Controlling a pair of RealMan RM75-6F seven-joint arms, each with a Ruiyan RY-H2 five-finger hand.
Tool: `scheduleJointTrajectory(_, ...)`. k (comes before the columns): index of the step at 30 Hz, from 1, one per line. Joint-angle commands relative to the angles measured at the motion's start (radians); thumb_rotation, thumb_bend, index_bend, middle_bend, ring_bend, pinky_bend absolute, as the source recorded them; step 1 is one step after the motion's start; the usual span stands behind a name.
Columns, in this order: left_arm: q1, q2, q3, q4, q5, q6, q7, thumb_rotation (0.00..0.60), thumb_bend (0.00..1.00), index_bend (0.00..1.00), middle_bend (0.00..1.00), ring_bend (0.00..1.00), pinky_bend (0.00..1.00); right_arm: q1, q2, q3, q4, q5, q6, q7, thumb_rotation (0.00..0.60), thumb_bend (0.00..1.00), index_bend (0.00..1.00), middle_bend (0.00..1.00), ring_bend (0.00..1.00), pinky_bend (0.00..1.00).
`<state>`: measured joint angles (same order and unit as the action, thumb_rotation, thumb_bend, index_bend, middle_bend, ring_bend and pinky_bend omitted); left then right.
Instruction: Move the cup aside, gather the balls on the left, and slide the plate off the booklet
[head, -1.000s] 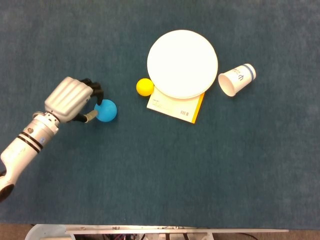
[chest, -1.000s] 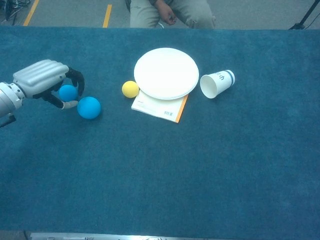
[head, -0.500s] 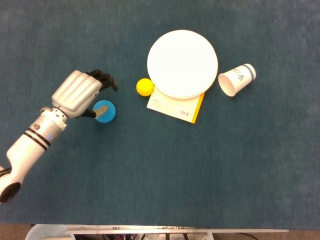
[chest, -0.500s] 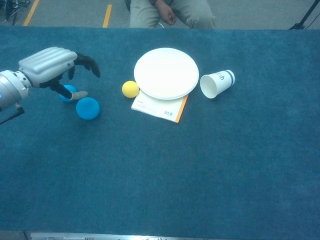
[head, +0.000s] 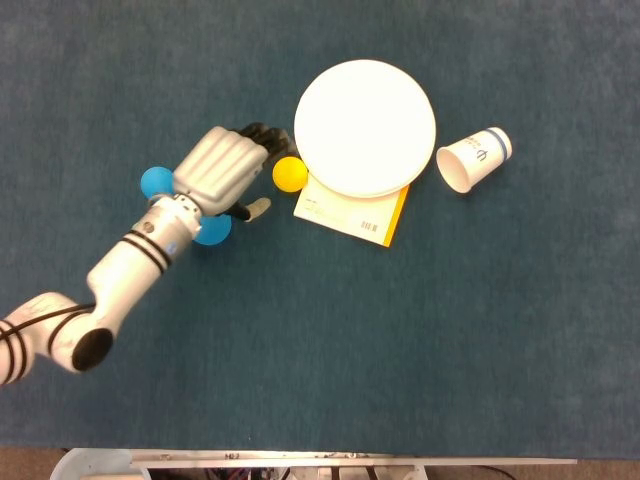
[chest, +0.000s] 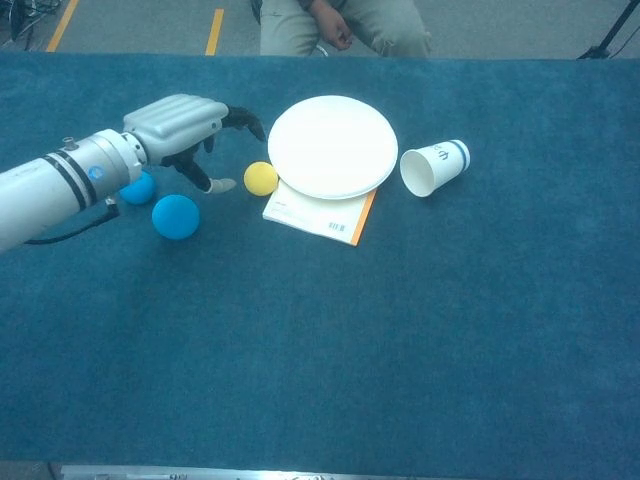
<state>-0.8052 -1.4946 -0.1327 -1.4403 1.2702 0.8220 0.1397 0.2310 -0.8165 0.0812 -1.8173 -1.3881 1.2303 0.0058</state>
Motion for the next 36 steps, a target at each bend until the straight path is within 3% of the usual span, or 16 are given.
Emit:
scheduleJointTrajectory(1,-0.026,-0.043,-0.018,0.040,-0.045,-0.029,0.026,0.600,0.28,0.24,0.21,0.19,0.43,0.000,0.000,0.000,0.000,0.001,-0.001,0.001,0.600,0.17,0.28,0.39,0.36,0.59)
scheduleJointTrajectory(21,-0.053,-0.196,-0.008,0.213,-0.067,-0.037,0.019,0.600,0.28,0.33,0.24,0.21,0.44,-0.006,0.004,-0.002,0.011,0.010,-0.005,0.017,0.600,0.17,0.28,0.39,0.36,0.59)
scheduleJointTrajectory(36,-0.050,-0.256,-0.009,0.313,-0.028,-0.016,-0.042,0.600,0.28,0.41,0.34,0.31,0.56,-0.012,0.008,-0.001,0.019,0.020,-0.004,0.026,0.600,0.17,0.28,0.39,0.36,0.59)
